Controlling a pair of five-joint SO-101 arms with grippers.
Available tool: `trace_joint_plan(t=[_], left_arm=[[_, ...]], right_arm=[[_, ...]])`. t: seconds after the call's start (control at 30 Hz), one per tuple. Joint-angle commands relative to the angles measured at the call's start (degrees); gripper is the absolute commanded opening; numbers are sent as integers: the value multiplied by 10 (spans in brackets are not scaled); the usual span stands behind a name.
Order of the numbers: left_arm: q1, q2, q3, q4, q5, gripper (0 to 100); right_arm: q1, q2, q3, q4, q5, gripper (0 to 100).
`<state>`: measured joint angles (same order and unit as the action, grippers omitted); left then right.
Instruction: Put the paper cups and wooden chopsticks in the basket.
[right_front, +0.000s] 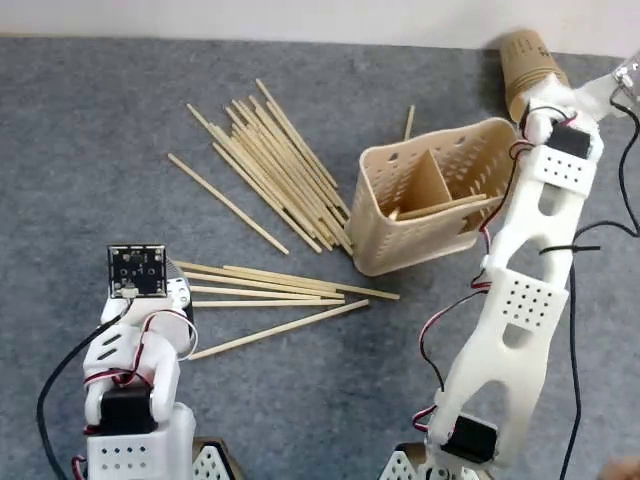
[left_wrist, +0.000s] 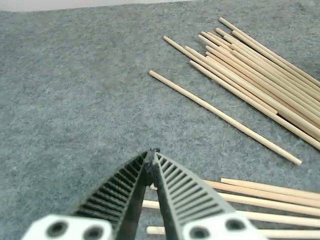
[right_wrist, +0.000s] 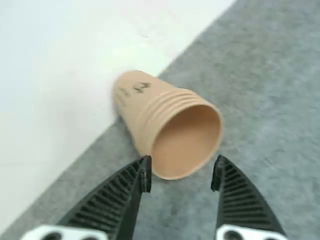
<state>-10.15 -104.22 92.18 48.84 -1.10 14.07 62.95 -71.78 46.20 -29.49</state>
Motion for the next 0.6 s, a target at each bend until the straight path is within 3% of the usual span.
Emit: trace_joint_plan(t=[0.0,0.17,0.27,0.57], left_arm=[[-3,-6,9,-32,-28,11],[-2,-6,16,-42,-29,11],[-2,-6,16,-42,-29,11],[-1,-6,16,-42,-29,11]], right_arm=[[-35,34,-42,-3,-4,202],[-35,88,-51,-106,1,202],[-46,119,-50,-156,44,202],[-58,155,-50,-180,60,202]])
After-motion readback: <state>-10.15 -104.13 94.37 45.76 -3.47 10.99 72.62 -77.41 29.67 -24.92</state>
